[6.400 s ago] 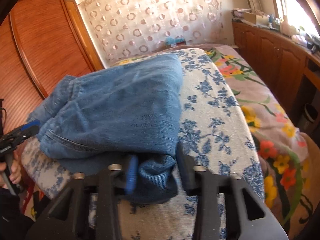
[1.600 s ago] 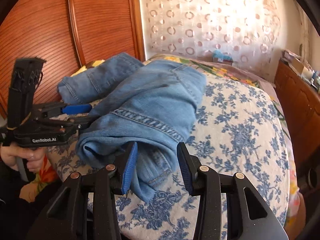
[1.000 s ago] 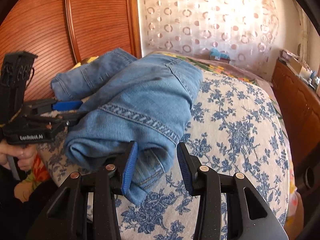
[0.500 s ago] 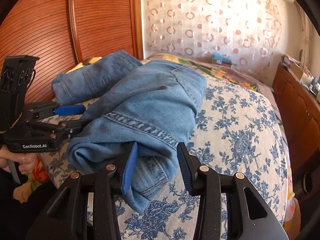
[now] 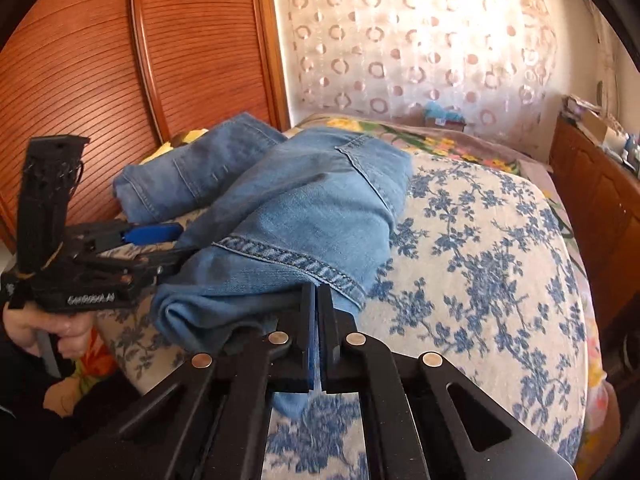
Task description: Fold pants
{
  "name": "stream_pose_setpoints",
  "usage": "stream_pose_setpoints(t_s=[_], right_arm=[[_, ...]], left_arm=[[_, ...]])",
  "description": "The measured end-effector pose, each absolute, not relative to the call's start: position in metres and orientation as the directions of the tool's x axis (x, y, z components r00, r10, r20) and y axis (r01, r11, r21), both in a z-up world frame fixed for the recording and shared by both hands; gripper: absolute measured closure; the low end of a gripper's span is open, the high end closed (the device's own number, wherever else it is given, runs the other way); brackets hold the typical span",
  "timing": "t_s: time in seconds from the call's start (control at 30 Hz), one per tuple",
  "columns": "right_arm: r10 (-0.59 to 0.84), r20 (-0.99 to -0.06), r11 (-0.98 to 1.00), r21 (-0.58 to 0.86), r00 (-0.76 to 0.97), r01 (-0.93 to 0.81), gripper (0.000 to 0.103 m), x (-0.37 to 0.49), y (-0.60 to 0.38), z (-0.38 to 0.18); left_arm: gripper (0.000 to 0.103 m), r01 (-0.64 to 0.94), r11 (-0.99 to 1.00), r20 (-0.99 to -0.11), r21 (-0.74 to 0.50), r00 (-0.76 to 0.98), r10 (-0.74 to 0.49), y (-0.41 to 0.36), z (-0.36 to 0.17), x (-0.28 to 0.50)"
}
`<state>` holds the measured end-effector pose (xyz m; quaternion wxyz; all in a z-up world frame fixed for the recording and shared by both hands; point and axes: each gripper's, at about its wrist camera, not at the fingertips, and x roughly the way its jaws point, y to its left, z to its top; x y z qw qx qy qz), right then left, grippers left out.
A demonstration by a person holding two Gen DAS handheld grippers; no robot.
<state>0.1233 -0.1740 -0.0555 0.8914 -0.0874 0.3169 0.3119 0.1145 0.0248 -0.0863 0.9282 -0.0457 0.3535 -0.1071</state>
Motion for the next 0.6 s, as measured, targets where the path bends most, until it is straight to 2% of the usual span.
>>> stream_pose_setpoints(t_s=[0.33,0.37,0.4,0.47,0.57,0.6], right_arm=[[0.49,-0.616,0.805,0.048,0.617,-0.591,0.103,0.105,-0.202,-0.054],[0.487,-0.612,0.804,0.035,0.624,-0.593,0.103,0.104,-0.203,-0.054],[0.479,-0.608,0.809,0.026,0.633,-0.588,0.103,0.105,-0.202,-0.052],[0.482,-0.607,0.805,0.021,0.632,-0.593,0.103,0.107,-0.198,-0.051],[0.498,-0.594,0.793,0.018,0.632,-0.608,0.103,0.109,-0.189,-0.049],[0.502,-0.591,0.791,0.02,0.631,-0.611,0.099,0.111,-0.185,-0.048]], left_arm=[[0.047,0.166,0.97,-0.627,-0.177,0.741,-0.242,0.026,-0.084,0.112],[0.051,0.169,0.969,-0.625,-0.178,0.742,-0.244,0.026,-0.083,0.111],[0.06,0.181,0.966,-0.623,-0.183,0.739,-0.256,0.025,-0.083,0.11],[0.067,0.202,0.959,-0.626,-0.196,0.727,-0.281,0.023,-0.083,0.111],[0.07,0.211,0.958,-0.636,-0.195,0.716,-0.287,0.02,-0.085,0.113],[0.074,0.216,0.955,-0.636,-0.203,0.712,-0.296,0.021,-0.085,0.113]])
